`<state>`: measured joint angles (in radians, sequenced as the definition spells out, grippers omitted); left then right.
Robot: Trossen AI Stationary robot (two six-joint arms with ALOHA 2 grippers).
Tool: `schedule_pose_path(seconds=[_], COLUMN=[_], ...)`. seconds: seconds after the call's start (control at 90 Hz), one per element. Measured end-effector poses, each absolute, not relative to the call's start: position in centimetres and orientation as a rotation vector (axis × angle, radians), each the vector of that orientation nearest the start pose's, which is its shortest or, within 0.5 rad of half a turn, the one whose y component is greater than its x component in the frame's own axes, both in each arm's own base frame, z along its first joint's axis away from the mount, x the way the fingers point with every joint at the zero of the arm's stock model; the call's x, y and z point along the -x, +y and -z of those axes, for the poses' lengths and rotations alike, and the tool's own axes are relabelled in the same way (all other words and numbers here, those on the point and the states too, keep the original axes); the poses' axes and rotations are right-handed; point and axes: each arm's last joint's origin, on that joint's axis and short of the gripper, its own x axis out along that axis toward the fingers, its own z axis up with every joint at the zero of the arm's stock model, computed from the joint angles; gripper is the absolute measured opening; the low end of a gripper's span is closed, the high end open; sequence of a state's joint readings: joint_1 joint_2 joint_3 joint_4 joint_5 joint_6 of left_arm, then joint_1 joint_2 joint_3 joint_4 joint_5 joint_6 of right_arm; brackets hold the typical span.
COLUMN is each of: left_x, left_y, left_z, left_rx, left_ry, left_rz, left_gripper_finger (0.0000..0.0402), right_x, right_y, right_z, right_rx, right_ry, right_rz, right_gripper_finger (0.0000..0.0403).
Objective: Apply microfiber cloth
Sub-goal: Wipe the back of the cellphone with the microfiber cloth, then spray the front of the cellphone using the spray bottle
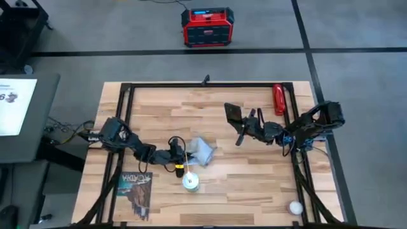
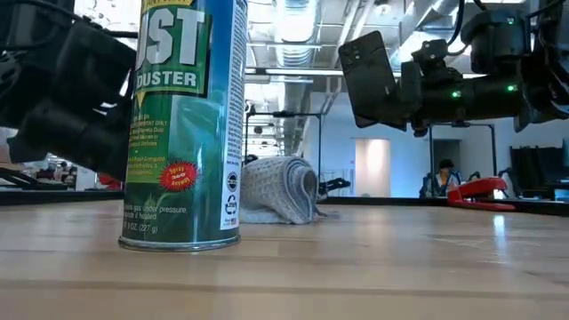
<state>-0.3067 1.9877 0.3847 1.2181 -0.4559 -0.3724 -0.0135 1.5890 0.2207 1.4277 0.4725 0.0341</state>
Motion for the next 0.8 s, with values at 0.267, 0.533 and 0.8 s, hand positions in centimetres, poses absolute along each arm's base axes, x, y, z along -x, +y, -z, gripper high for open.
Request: schedule_pose_path(seconds=[0.267,0.533,0.8], left_x=[-26.2,-26.5,-24.9], left_y=[-6.6,-6.3,-4.1], left_z=[-7.4,-13.0,-20.2], left_rx=[0.319,0.42,0.544], left_ry=[0.248,0.05,-0.139], left_rz=[-0.124,0.078,0.298], left_gripper_finger=[0.0008,0.0067,0.0134], right_x=[-22.6,-22.6,-22.7], right_y=[-1.6,-1.2,-0.6], right_z=[-14.5,-14.5,-14.5], right_rx=[-0.047,0.004,0.21], right_ry=[-0.068,-0.057,-0.008], right_rz=[0.483,0.465,0.439], right_gripper_finger=[0.001,0.001,0.001])
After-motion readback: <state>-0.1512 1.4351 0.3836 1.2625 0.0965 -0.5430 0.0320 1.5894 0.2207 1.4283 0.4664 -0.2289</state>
